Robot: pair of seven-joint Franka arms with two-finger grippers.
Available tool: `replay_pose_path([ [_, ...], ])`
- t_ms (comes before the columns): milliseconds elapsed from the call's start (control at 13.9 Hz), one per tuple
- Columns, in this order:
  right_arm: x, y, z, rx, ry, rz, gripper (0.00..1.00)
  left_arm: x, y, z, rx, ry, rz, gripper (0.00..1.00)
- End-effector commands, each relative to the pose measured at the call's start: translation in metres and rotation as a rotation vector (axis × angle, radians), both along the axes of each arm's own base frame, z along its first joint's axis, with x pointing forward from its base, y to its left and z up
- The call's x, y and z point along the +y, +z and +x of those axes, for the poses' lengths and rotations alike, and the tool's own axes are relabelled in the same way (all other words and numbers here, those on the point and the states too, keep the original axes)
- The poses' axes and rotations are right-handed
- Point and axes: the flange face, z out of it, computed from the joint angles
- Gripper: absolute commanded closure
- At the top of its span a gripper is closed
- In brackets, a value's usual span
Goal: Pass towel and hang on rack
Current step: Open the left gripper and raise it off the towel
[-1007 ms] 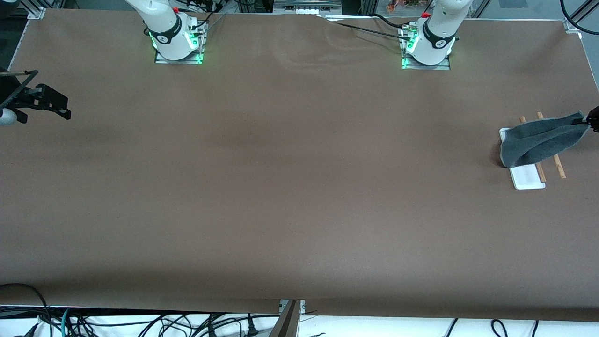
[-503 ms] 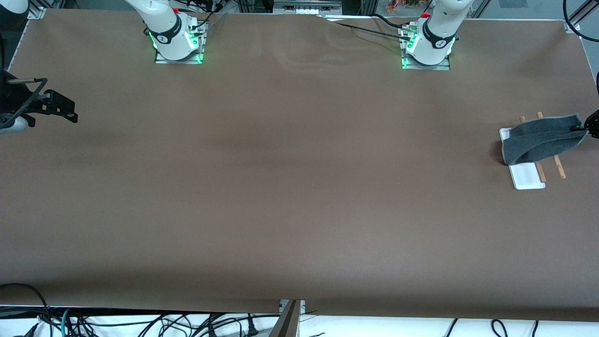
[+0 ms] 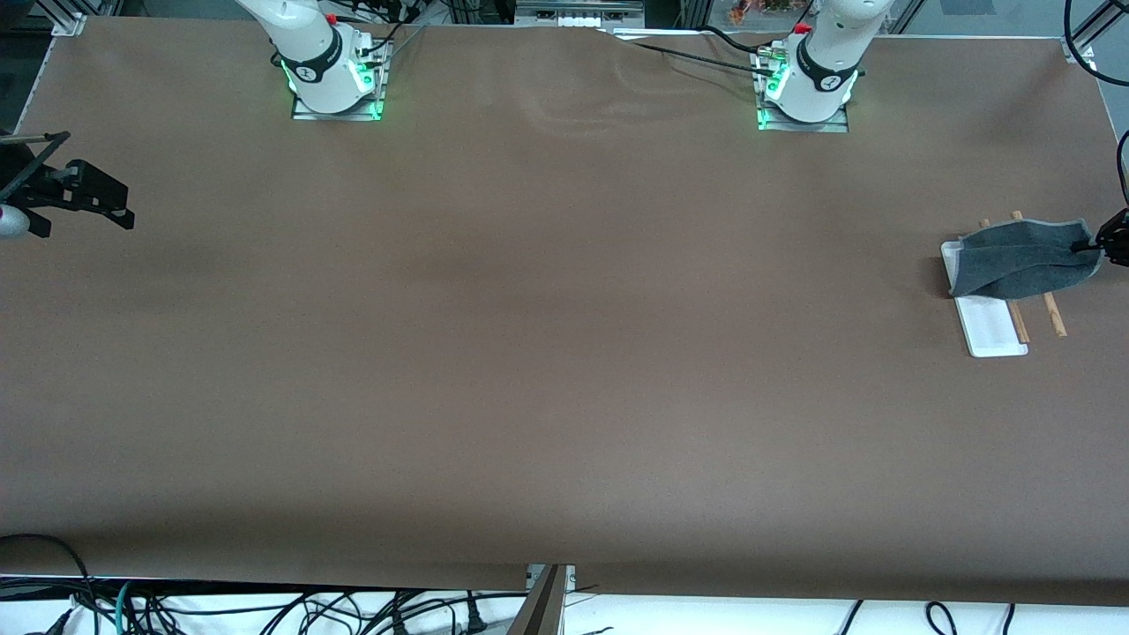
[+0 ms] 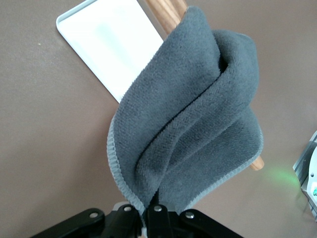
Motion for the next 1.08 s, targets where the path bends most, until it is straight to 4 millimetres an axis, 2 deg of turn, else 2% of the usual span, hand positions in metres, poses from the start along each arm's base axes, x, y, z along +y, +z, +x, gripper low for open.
replay_pose_path([
  [0, 0.002, 0.006, -0.002, 0.0, 0.002, 0.018, 0.0, 0.013, -0.003, -0.003, -0.016, -0.017, -0.002, 0.49],
  [72, 0.003, 0.006, -0.001, -0.002, -0.003, 0.018, 0.0, 0.014, -0.005, -0.004, -0.015, -0.013, -0.005, 0.33],
  [144, 0.003, 0.007, -0.002, -0.002, -0.003, 0.018, 0.0, 0.017, -0.006, -0.008, -0.015, -0.004, -0.008, 0.0],
  [360, 0.003, 0.009, -0.002, -0.009, -0.003, 0.018, 0.0, 0.026, 0.0, -0.003, -0.055, 0.031, -0.011, 0.0],
  [719, 0.002, 0.009, -0.002, -0.011, -0.004, 0.018, 0.0, 0.022, 0.035, 0.027, -0.107, 0.0, 0.032, 0.0],
  [935, 0.002, 0.009, -0.002, -0.013, -0.006, 0.018, 0.0, 0.002, 0.067, 0.06, -0.183, 0.004, 0.027, 0.0],
  [1007, 0.002, 0.009, -0.002, -0.013, -0.006, 0.018, 0.0, -0.009, 0.072, 0.071, -0.191, -0.003, 0.025, 0.0],
])
